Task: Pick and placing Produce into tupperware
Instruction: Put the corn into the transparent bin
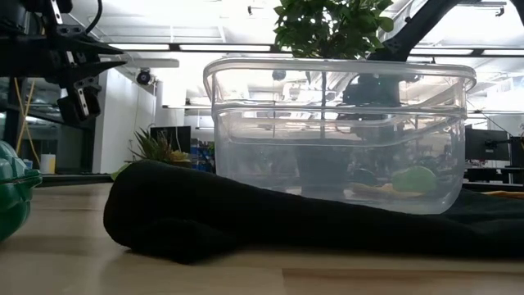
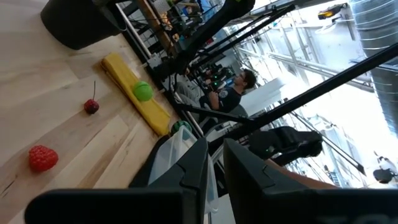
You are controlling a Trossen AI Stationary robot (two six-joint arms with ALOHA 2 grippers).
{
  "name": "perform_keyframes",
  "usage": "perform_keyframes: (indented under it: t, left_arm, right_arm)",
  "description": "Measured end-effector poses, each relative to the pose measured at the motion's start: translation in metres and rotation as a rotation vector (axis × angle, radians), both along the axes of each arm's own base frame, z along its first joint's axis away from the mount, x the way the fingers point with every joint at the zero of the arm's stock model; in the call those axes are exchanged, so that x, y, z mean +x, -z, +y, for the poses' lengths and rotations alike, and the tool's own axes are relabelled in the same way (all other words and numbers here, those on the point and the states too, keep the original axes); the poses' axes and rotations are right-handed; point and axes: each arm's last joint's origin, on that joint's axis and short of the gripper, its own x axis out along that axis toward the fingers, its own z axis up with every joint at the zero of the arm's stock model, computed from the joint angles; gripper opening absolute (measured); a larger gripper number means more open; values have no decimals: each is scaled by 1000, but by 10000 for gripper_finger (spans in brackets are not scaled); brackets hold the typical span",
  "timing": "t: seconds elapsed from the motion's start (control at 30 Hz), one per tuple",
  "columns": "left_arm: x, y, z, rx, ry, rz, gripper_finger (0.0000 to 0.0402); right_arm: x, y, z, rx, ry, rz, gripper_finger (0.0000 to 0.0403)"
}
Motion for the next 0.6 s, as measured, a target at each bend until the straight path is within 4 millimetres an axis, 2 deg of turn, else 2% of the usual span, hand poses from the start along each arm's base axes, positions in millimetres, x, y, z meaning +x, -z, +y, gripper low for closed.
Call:
perform_keyframes:
  t: [0.27, 0.6]
  left_arm:
    - [0, 0, 0, 0, 0, 0, 42]
    - [0, 1, -1, -3, 23, 5, 42]
  right_arm:
    - [6, 12, 1, 24, -18, 33, 142]
    - [4, 12, -2, 26, 9, 24, 142]
